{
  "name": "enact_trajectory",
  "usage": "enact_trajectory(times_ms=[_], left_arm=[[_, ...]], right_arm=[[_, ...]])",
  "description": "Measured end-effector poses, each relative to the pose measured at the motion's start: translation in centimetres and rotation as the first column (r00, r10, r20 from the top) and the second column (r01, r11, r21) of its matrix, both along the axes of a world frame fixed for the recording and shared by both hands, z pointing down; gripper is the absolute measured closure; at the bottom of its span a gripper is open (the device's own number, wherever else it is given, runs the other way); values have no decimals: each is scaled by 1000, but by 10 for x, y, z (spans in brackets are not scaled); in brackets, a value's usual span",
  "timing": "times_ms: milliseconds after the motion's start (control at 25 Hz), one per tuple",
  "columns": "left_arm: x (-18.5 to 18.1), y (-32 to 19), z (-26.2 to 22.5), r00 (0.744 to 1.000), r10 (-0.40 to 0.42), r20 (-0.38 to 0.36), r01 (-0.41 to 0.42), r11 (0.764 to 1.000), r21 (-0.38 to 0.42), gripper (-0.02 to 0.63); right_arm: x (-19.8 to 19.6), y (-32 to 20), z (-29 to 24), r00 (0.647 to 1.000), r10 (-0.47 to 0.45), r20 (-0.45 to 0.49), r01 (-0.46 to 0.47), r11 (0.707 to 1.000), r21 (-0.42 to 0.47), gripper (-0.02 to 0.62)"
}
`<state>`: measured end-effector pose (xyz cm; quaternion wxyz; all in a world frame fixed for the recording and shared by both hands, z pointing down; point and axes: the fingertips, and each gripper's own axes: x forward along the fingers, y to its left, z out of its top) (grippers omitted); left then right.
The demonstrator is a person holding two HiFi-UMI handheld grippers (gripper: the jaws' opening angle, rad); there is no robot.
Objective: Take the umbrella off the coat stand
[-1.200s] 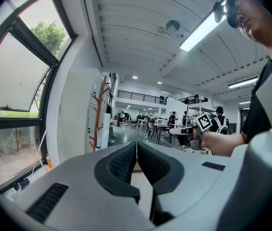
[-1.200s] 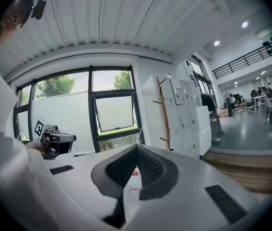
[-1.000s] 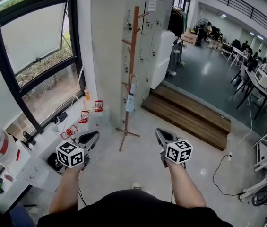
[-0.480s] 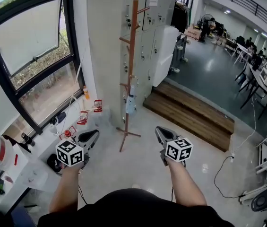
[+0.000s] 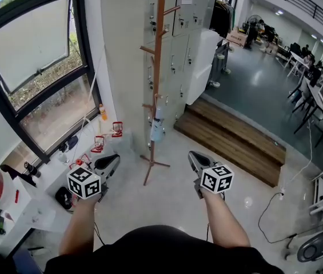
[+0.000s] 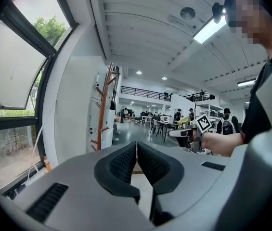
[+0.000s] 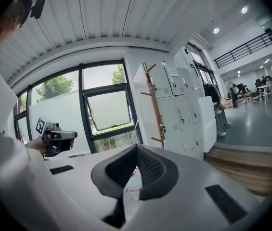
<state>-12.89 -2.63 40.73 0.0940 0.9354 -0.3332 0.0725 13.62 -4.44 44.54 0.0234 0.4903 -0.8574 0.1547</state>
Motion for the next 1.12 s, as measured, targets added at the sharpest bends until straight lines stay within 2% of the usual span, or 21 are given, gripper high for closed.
enact_trajectory(times_ms=[440, 1120], left_arm=[[27, -53, 5, 999, -34, 8, 34, 999, -7, 577], [61, -78, 15, 998, -53, 17, 53, 998, -22, 577]], right_arm=[[33, -61, 8, 1000, -22, -1, 22, 1000, -19, 581], [59, -97, 23, 998, -59, 8, 60, 997, -41, 581]])
